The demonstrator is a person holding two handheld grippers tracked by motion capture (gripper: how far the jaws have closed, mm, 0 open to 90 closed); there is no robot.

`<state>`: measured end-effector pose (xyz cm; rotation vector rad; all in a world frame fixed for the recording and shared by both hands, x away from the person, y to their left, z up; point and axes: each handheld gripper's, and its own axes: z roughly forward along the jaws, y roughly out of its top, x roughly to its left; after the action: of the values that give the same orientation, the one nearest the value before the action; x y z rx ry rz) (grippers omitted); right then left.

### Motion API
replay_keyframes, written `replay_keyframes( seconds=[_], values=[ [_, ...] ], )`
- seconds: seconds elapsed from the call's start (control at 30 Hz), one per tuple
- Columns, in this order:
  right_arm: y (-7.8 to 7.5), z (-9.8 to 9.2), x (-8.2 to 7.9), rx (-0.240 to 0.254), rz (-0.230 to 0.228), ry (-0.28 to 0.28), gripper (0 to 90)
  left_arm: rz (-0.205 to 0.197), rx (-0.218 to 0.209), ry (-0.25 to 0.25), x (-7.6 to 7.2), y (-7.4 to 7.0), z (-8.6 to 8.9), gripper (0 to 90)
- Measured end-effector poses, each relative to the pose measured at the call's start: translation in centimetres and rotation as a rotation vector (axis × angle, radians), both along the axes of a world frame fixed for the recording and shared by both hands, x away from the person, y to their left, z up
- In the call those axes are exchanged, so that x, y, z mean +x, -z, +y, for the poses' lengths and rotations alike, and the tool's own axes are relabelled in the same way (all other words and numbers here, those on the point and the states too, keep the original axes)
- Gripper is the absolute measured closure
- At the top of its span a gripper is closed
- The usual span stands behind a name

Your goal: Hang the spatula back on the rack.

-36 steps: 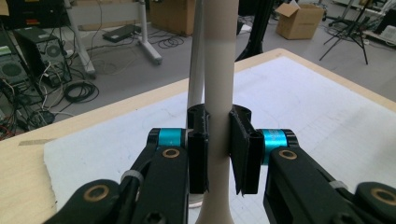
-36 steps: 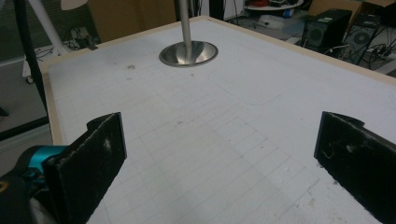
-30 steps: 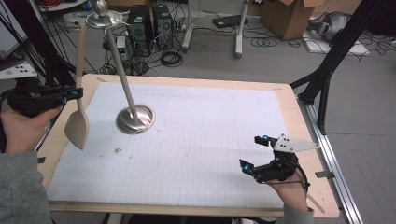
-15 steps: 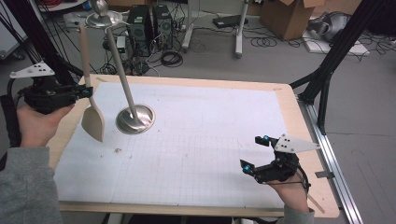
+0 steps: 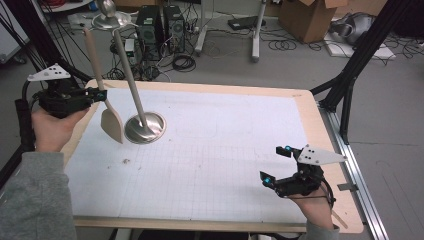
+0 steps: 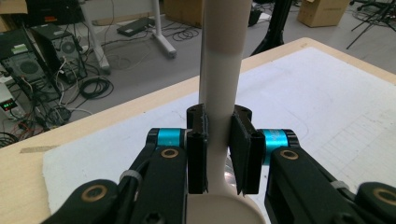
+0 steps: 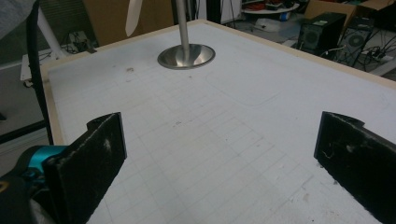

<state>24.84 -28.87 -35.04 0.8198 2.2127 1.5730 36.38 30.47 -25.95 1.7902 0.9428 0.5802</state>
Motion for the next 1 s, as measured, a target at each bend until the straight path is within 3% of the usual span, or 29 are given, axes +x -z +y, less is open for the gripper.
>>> replay_keyframes(
  seconds=[0.33,0.43,0.6,0.7,0.83,0.93,1.0],
  values=[
    [-0.1,-0.3,-0.2,0.006,-0.008,0.008,1.3,-0.004,0.005,0.003,0.4,0.1,-0.2,76.5],
    [-0.1,-0.2,-0.2,0.004,-0.005,0.004,1.3,-0.017,0.03,-0.011,0.3,0.1,-0.3,73.3],
    [-0.1,-0.1,-0.2,0.004,-0.006,0.002,1.3,-0.016,0.043,-0.034,0.0,0.5,-0.2,58.6],
    [-0.2,0.0,-0.2,0.004,-0.012,0.0,1.3,-0.014,0.017,-0.034,-0.2,0.9,0.1,48.4],
    [-0.1,0.2,-0.1,-0.001,-0.014,-0.004,1.3,-0.019,-0.036,0.014,-0.7,1.4,0.6,29.2],
    [-0.2,0.3,-0.1,-0.003,-0.007,-0.007,1.3,-0.03,-0.045,-0.013,-1.3,1.5,0.6,12.2],
    [-0.2,0.4,0.1,-0.001,-0.013,-0.011,1.3,-0.04,-0.062,-0.004,-1.8,1.6,0.7,8.5]
  ],
)
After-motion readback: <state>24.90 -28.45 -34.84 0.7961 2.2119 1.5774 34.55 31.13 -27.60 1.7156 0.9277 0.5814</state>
